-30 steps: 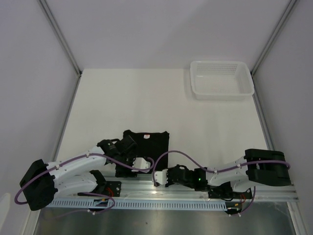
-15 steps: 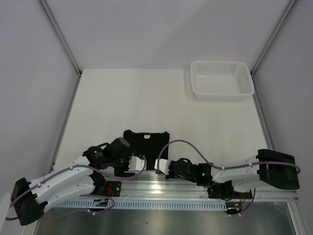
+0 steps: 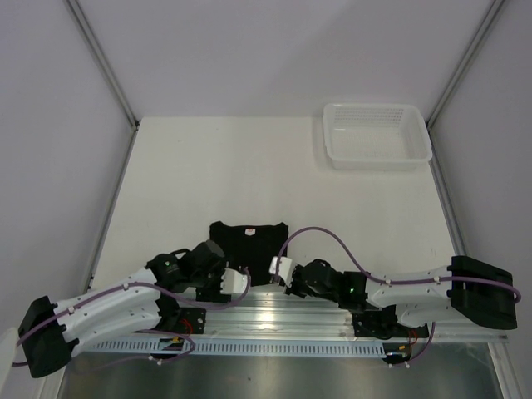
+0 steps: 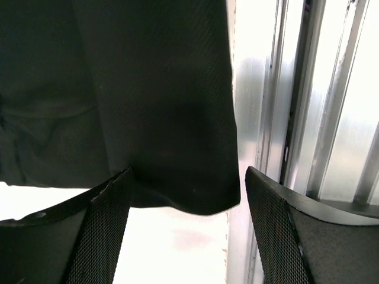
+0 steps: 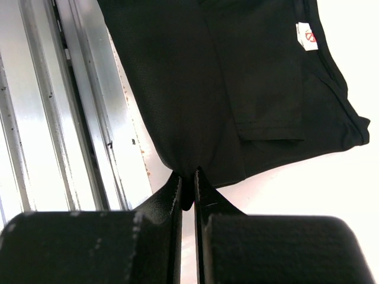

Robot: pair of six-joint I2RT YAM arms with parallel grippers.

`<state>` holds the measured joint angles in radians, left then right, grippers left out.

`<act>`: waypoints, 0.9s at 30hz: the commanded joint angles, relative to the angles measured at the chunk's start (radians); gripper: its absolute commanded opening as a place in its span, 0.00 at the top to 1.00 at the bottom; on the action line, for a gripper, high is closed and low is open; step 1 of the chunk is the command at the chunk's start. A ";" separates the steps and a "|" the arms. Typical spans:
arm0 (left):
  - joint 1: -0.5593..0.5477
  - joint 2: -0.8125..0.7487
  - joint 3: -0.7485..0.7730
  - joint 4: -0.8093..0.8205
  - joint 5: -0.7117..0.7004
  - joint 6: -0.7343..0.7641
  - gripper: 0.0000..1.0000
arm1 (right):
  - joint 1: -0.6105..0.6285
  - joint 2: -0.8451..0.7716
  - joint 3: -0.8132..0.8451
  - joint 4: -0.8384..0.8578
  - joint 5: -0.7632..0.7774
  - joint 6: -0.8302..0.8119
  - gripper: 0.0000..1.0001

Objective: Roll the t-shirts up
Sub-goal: Roll the tshirt

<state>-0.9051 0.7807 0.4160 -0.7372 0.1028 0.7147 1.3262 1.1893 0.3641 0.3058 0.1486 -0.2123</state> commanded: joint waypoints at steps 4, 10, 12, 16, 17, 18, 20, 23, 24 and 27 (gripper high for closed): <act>-0.041 -0.044 -0.055 0.053 -0.045 -0.003 0.23 | -0.010 0.024 0.021 0.032 -0.007 0.042 1.00; -0.097 -0.055 -0.082 0.073 -0.069 0.037 0.26 | -0.010 0.033 0.019 0.035 -0.001 0.045 1.00; -0.107 -0.029 -0.101 0.091 -0.097 0.048 0.30 | -0.010 0.033 0.019 0.030 0.005 0.047 1.00; -0.109 0.011 -0.095 0.105 -0.097 0.049 0.49 | -0.009 0.021 0.015 0.024 0.009 0.060 1.00; -0.109 0.006 -0.092 0.104 -0.097 0.049 0.52 | -0.010 0.021 0.016 0.024 0.009 0.060 1.00; -0.109 0.000 -0.094 0.101 -0.097 0.052 0.54 | -0.010 0.021 0.015 0.023 0.009 0.060 1.00; -0.109 -0.032 -0.094 0.078 -0.094 0.052 0.62 | -0.010 0.023 0.018 0.023 0.006 0.056 1.00; -0.109 -0.079 -0.079 0.052 -0.097 0.051 0.67 | -0.013 0.024 0.021 0.018 -0.004 0.053 1.00; -0.109 -0.087 -0.077 0.024 -0.094 0.049 0.68 | -0.015 0.023 0.022 0.013 -0.007 0.051 1.00; -0.109 -0.106 -0.059 -0.010 -0.087 0.051 0.79 | -0.024 0.021 0.027 -0.003 -0.035 0.053 1.00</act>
<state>-1.0172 0.6895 0.3313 -0.7048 0.0353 0.7555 1.3121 1.2194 0.3645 0.3004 0.1368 -0.1684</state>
